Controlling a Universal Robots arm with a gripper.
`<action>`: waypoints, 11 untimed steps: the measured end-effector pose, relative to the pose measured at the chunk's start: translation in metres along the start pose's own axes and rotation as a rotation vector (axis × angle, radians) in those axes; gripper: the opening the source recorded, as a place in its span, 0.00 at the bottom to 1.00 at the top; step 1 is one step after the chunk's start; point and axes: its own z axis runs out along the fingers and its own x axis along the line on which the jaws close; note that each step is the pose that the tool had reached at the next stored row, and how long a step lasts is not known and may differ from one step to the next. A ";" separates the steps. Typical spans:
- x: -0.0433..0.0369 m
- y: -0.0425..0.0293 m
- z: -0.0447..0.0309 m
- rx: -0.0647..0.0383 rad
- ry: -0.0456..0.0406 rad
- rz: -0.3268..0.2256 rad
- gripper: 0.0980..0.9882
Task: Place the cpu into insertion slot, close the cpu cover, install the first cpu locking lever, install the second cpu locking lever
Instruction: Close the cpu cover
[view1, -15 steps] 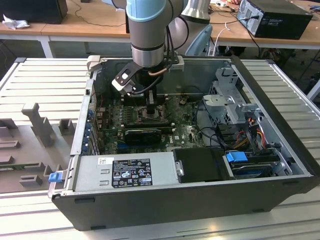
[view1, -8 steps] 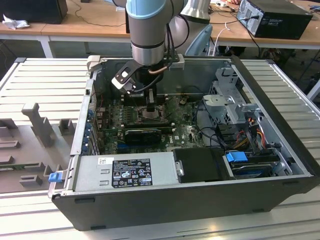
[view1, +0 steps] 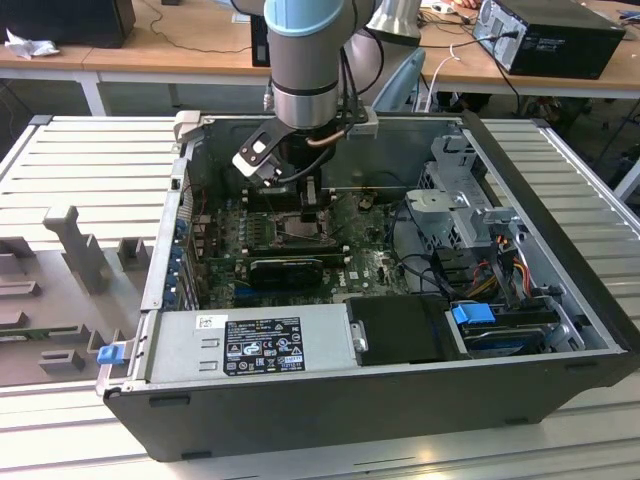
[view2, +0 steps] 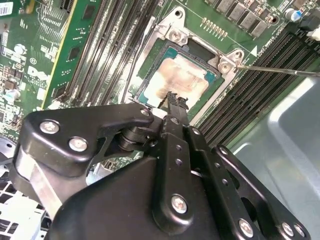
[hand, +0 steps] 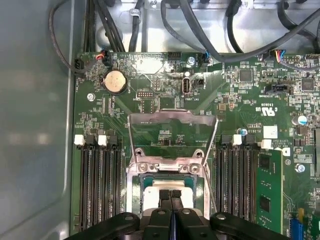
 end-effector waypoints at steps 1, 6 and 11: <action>0.0000 0.0000 -0.0001 0.000 -0.0001 0.000 0.01; 0.0005 0.0017 -0.0214 0.000 0.0000 0.000 0.01; 0.0011 0.0034 -0.0452 0.000 0.0000 0.000 0.01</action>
